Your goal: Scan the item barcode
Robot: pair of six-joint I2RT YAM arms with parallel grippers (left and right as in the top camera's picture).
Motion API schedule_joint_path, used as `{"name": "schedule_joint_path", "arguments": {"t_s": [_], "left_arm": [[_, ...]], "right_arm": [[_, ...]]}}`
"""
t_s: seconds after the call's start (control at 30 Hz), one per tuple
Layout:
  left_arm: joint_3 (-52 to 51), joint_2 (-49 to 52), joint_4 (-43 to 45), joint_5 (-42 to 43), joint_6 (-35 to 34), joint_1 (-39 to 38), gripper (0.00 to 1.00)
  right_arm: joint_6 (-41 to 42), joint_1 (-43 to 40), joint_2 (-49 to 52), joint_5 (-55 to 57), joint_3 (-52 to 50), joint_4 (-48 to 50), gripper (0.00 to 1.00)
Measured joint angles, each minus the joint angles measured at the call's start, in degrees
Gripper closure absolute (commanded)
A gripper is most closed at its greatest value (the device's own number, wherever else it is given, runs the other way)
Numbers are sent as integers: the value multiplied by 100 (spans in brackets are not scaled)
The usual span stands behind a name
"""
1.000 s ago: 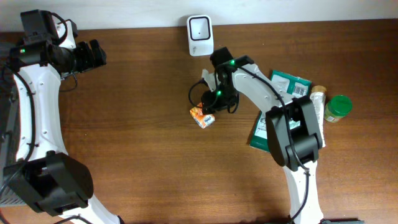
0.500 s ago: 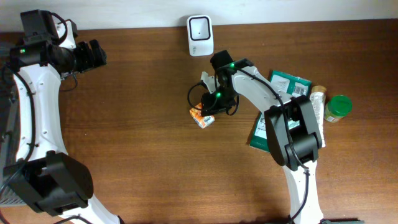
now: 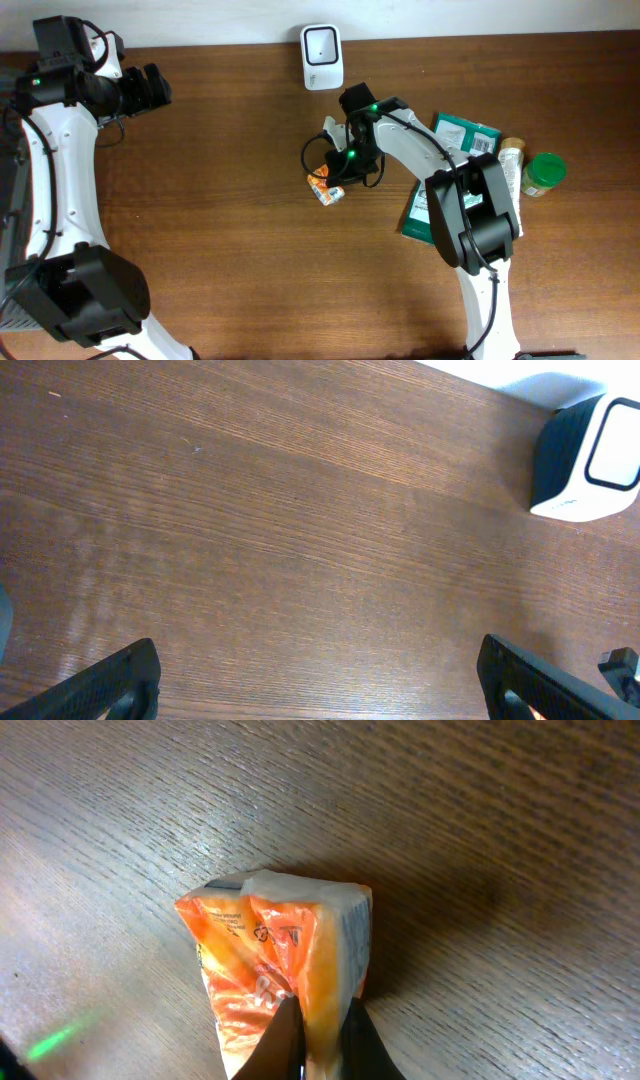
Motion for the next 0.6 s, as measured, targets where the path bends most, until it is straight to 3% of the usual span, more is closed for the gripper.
{"name": "schedule_joint_path", "arguments": {"t_s": [0.6], "left_arm": [[0,0,0,0,0,0,1]], "right_arm": [[-199,-461,-122,-2811,-114,-201,96]]}}
